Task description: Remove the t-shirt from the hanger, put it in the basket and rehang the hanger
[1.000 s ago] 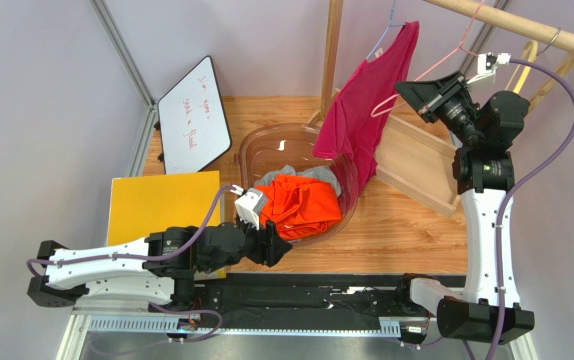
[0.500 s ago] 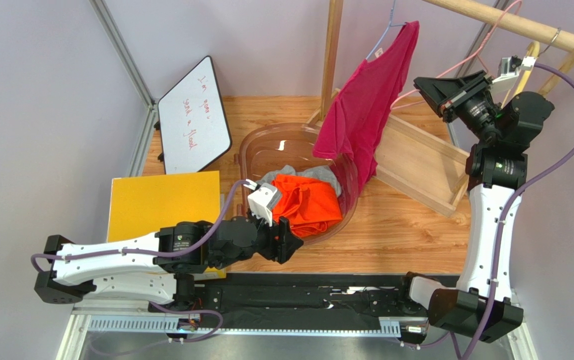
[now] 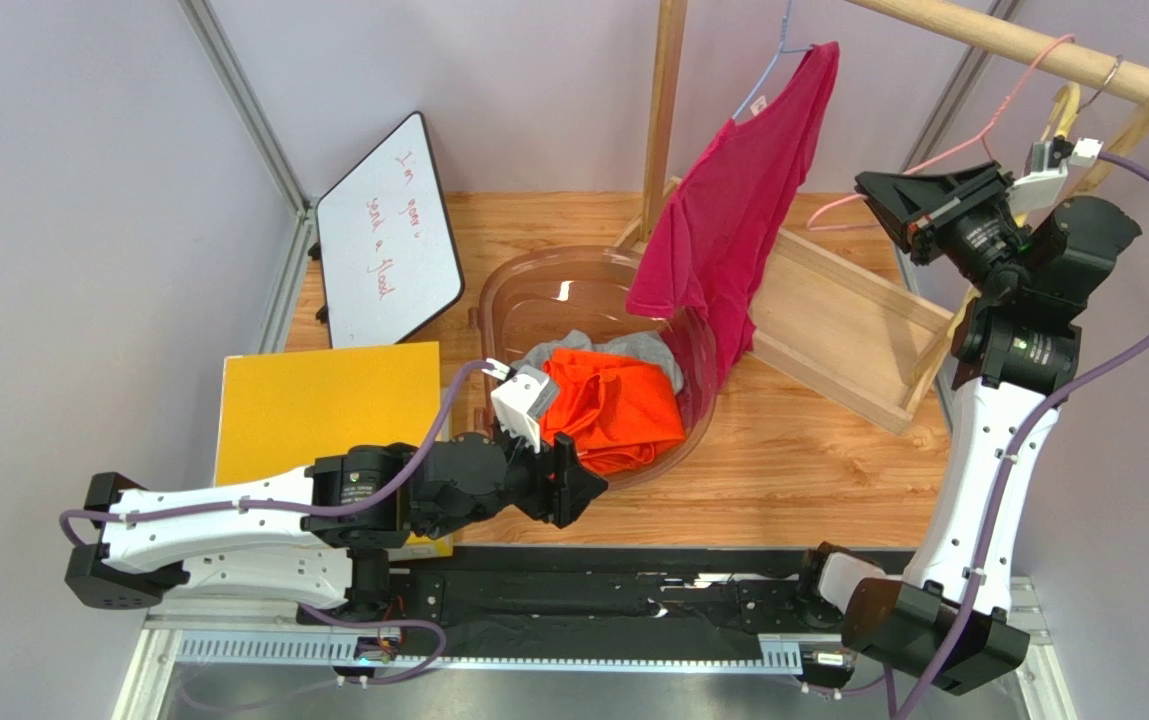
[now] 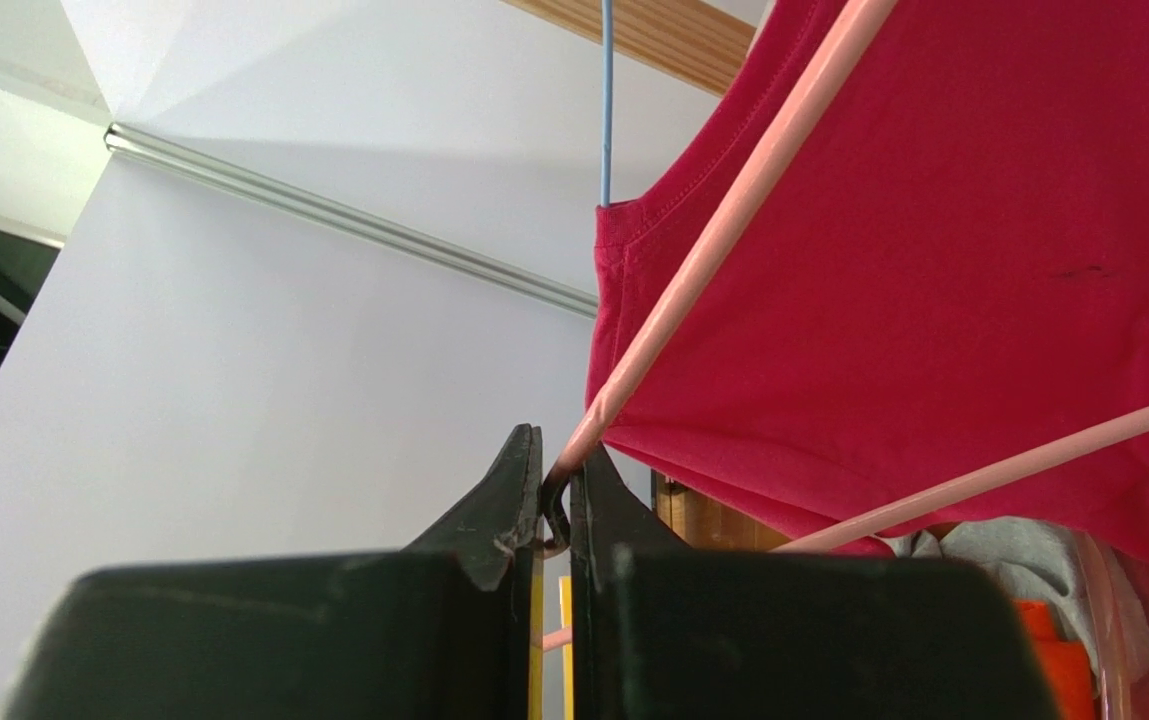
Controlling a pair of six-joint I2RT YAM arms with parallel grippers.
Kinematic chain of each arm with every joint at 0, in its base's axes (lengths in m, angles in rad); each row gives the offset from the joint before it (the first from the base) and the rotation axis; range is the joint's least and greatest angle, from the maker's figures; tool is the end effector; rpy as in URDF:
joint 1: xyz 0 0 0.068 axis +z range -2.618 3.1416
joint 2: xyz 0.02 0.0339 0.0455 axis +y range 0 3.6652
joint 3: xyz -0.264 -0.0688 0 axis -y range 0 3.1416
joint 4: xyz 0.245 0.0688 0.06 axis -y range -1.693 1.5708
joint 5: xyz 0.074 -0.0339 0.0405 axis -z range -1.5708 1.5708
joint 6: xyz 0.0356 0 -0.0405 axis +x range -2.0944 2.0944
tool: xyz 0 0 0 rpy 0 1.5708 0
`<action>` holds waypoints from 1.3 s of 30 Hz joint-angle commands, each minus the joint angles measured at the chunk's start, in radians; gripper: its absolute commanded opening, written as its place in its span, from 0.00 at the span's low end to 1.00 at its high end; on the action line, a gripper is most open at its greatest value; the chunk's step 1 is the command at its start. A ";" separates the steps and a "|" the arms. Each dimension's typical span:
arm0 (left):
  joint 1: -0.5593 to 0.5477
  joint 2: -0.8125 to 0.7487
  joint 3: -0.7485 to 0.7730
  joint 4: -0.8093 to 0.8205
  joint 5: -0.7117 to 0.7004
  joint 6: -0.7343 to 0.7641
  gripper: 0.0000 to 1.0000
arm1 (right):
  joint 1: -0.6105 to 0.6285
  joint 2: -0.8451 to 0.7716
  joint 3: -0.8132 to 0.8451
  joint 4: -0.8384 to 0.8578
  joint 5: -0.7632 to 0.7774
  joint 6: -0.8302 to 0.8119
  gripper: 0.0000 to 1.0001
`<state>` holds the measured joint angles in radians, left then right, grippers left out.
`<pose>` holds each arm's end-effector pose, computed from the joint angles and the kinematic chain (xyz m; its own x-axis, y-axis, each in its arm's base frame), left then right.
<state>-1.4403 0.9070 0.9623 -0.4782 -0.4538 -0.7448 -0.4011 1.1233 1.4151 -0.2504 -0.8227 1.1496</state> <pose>0.0409 -0.1916 0.3514 -0.6080 -0.0488 -0.7924 0.5807 0.6532 -0.4858 0.2139 -0.0624 0.4835 -0.3574 0.8259 -0.4362 -0.2018 0.3877 0.8994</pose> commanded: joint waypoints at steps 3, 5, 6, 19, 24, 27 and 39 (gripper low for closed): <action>0.000 0.013 0.018 0.035 0.021 0.021 0.69 | -0.038 -0.046 0.044 -0.099 -0.033 -0.071 0.30; 0.000 0.004 0.010 0.038 0.021 0.015 0.69 | -0.038 -0.051 0.042 -0.142 -0.036 -0.093 0.49; -0.002 0.001 0.000 0.042 0.026 0.015 0.69 | -0.036 -0.059 0.048 -0.170 -0.036 -0.115 0.54; 0.004 0.021 -0.016 0.089 0.044 0.079 0.70 | 0.033 -0.168 0.385 -0.843 0.433 -0.677 0.92; 0.004 0.018 -0.013 0.066 0.075 0.059 0.70 | 0.042 -0.120 0.562 -0.949 0.419 -0.722 1.00; 0.004 -0.022 -0.049 0.066 0.069 0.032 0.70 | 0.074 -0.077 0.672 -0.951 0.323 -0.712 1.00; 0.004 -0.079 -0.077 0.043 -0.002 -0.002 0.70 | 0.941 0.056 0.601 -0.860 0.679 -0.729 1.00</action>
<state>-1.4380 0.8322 0.8722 -0.4381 -0.4091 -0.7349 0.2169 1.1191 2.0850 -1.1309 -0.4595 0.4683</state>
